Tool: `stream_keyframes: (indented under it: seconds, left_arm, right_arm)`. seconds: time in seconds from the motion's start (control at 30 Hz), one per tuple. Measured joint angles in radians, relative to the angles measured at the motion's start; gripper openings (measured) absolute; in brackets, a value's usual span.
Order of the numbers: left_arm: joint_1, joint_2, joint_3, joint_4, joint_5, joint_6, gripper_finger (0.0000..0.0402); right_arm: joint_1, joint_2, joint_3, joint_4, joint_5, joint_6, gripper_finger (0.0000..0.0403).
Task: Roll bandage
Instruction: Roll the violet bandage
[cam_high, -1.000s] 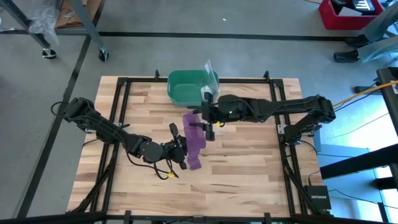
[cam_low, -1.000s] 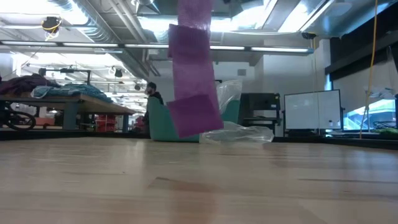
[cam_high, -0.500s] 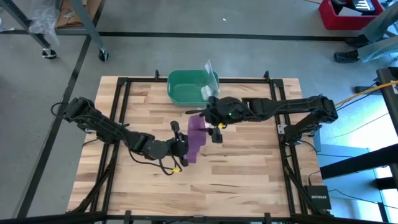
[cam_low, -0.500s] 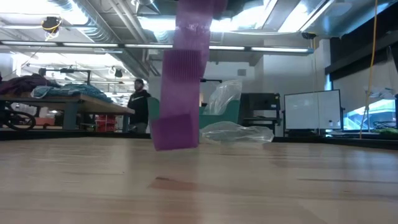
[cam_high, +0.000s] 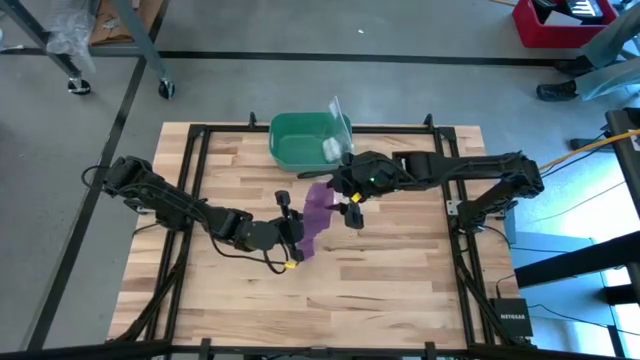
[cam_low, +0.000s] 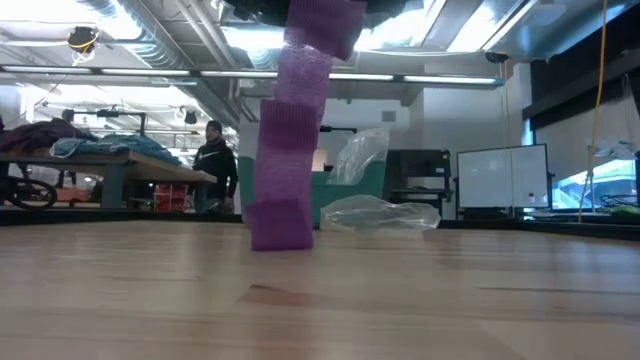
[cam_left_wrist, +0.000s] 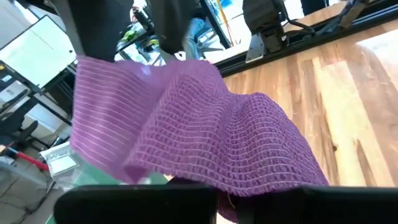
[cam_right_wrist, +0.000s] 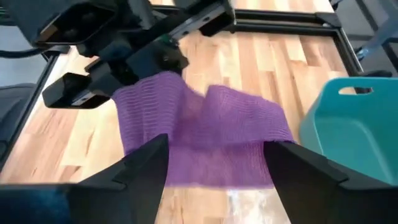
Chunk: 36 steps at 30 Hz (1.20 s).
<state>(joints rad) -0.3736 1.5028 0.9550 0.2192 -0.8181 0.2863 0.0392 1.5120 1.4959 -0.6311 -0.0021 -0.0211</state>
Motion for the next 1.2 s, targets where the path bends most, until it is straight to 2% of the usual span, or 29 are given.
stream_keyframes:
  seconds: [0.13,0.33,0.43,0.5,0.6,0.73,0.83,0.9,1.0,1.2]
  left_arm:
    - [-0.001,0.000,0.000,0.000,0.000,0.004,0.0014]
    - [-0.002,0.000,0.000,0.002,0.000,0.006,0.0009]
    - [-0.011,-0.005,0.000,0.001,-0.012,0.006,0.0012]
    - [-0.020,-0.010,0.000,0.012,-0.035,0.005,0.0014]
    - [-0.040,-0.015,0.000,0.067,-0.072,0.035,0.0013]
    - [-0.058,-0.016,0.001,0.166,-0.083,0.092,0.0012]
    - [-0.058,-0.016,0.001,0.195,-0.085,0.111,0.0016]
    - [-0.055,-0.016,0.001,0.209,-0.090,0.119,0.0016]
    - [-0.049,-0.016,0.001,0.247,-0.092,0.147,0.0014]
    - [-0.040,-0.016,0.002,0.308,-0.096,0.195,0.0017]
  right_arm:
    - [0.000,0.000,0.068,-0.117,-0.070,-0.020,0.0264]
    - [0.000,-0.027,0.131,-0.261,-0.017,-0.013,0.0264]
    - [0.014,-0.068,0.117,-0.384,-0.013,-0.012,0.0264]
    - [0.036,-0.114,0.044,-0.379,-0.010,-0.008,0.0264]
    - [0.076,-0.219,-0.166,-0.166,-0.008,0.022,0.0264]
    - [0.130,-0.340,-0.548,0.379,0.032,0.023,0.0264]
    - [0.153,-0.334,-0.789,0.787,0.036,0.024,0.0264]
    - [0.153,-0.289,-0.895,1.019,0.036,0.024,0.0264]
    - [0.150,-0.201,-0.971,1.195,0.039,0.069,0.0264]
    - [0.151,-0.017,-0.932,1.288,-0.005,0.123,0.0264]
